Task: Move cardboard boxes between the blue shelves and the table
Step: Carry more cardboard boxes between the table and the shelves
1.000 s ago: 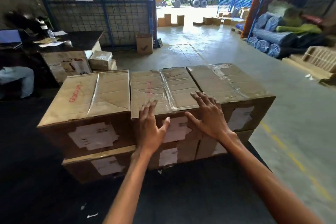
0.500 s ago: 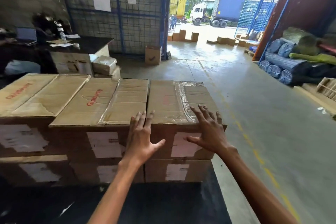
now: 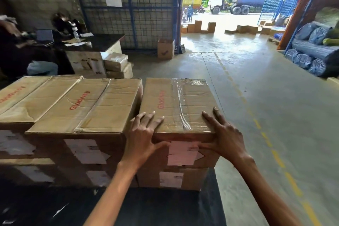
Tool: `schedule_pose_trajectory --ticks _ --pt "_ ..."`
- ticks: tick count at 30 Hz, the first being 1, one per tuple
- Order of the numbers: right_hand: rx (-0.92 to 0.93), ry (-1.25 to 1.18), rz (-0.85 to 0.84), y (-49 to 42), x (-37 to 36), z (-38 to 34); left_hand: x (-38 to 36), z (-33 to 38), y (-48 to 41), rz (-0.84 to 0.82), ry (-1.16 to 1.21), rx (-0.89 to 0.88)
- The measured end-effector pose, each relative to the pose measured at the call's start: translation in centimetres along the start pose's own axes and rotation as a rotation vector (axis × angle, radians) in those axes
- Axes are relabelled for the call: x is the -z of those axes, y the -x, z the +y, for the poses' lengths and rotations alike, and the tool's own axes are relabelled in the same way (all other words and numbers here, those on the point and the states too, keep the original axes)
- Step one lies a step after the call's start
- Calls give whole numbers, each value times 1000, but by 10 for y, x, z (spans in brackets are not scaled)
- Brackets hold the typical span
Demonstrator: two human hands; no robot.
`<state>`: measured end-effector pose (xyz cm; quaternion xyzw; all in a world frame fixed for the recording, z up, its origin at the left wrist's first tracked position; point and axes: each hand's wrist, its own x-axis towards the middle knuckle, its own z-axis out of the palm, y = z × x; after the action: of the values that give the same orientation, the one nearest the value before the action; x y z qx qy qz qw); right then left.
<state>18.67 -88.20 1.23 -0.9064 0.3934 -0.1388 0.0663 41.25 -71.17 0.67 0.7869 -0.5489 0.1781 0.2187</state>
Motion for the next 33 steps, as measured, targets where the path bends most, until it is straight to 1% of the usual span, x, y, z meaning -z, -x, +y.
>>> schedule_pose_trajectory --ticks 2,4,6,8,9,11,13,15,17,20,22,24,29,31,33 --pt "13 -47 42 2 -2 11 -8 7 5 90 82 54" --pt "28 -120 109 3 -6 17 -17 12 15 196 223 199" --pt "55 -219 196 4 -14 21 -27 17 26 261 480 377" --pt "81 -348 296 6 -25 25 -36 20 35 289 719 511" --pt "77 -422 339 7 -31 27 -40 19 38 299 772 556" --pt "22 -593 384 10 -46 30 -48 14 44 310 796 593" --pt "-78 -809 356 13 -63 31 -55 10 48 294 820 627" --pt "-161 -933 274 17 -79 33 -63 6 49 250 867 680" --pt "-224 -955 197 19 -95 38 -69 1 51 186 989 751" --pt "-276 -995 185 19 -112 40 -72 -2 53 126 1122 840" --pt "-267 -1024 217 16 -108 35 -70 -3 51 144 1142 855" --pt "-255 -1031 292 12 -97 27 -62 -2 43 174 1119 811" --pt "-135 -942 536 0 -39 1 -26 11 14 327 950 609" --pt "-101 -866 601 -7 -13 -8 -8 15 -1 395 872 507" --pt "-69 -778 674 -11 12 -14 12 18 -15 448 811 446"
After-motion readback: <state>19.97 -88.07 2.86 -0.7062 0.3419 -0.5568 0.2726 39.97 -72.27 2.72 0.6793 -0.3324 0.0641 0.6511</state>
